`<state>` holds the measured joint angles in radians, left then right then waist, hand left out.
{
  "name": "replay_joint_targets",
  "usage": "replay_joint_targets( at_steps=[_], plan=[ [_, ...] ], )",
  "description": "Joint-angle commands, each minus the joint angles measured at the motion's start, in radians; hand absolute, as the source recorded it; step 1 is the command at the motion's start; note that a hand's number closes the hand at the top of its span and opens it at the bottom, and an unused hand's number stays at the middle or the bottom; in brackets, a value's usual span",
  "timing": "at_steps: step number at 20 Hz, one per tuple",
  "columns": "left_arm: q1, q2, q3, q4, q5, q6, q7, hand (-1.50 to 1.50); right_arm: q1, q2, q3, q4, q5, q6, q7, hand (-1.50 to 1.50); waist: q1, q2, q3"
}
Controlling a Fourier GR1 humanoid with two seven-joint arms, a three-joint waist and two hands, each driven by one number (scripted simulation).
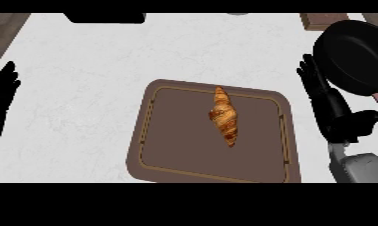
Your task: Pick the croissant from the tray and place it in the pot
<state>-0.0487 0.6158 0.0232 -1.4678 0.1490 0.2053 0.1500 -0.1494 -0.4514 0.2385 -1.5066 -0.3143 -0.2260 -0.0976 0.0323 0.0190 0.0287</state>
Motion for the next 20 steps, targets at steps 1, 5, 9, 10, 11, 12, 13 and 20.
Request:
replay_joint_targets(
  at_steps=[1,5,9,10,11,12,13,20],
  plan=[
    [-0.029,-0.02,0.002,-0.038,0.011,-0.005,0.002,0.0,-0.087,-0.01,-0.02,0.07,-0.085,0.184,-0.047,1.5,-0.012,-0.015,-0.027],
    [-0.167,-0.148,-0.04,-0.122,0.09,-0.013,-0.076,0.0,-0.299,0.008,0.055,-0.05,-0.209,0.44,-0.041,1.5,0.065,-0.002,-0.026],
    [-0.225,-0.259,-0.074,-0.112,0.132,-0.005,-0.116,0.0,-0.428,-0.171,0.004,0.152,0.019,0.485,-0.178,-1.5,0.038,0.018,-0.028],
    [-0.249,-0.267,-0.079,-0.13,0.142,-0.002,-0.089,0.0,-0.415,-0.178,0.017,0.178,0.02,0.557,-0.264,-1.5,0.036,0.017,-0.025],
    [-0.226,-0.273,-0.088,-0.128,0.129,0.0,-0.108,0.0,-0.419,-0.199,0.043,0.19,0.063,0.606,-0.333,-1.5,0.047,0.018,-0.024],
    [-0.234,-0.286,-0.094,-0.107,0.117,0.009,-0.12,0.0,-0.449,-0.21,0.037,0.189,0.069,0.646,-0.397,-1.5,0.031,0.013,-0.025],
    [-0.225,-0.257,-0.054,-0.126,0.159,-0.015,-0.098,0.0,-0.408,-0.216,0.048,0.226,0.101,0.679,-0.499,-1.5,0.041,0.011,-0.023],
    [-0.255,-0.297,-0.083,-0.1,0.118,0.01,-0.108,0.0,-0.559,-0.256,0.119,0.413,0.368,0.717,-0.763,-1.5,0.016,-0.005,-0.027]
  ],
)
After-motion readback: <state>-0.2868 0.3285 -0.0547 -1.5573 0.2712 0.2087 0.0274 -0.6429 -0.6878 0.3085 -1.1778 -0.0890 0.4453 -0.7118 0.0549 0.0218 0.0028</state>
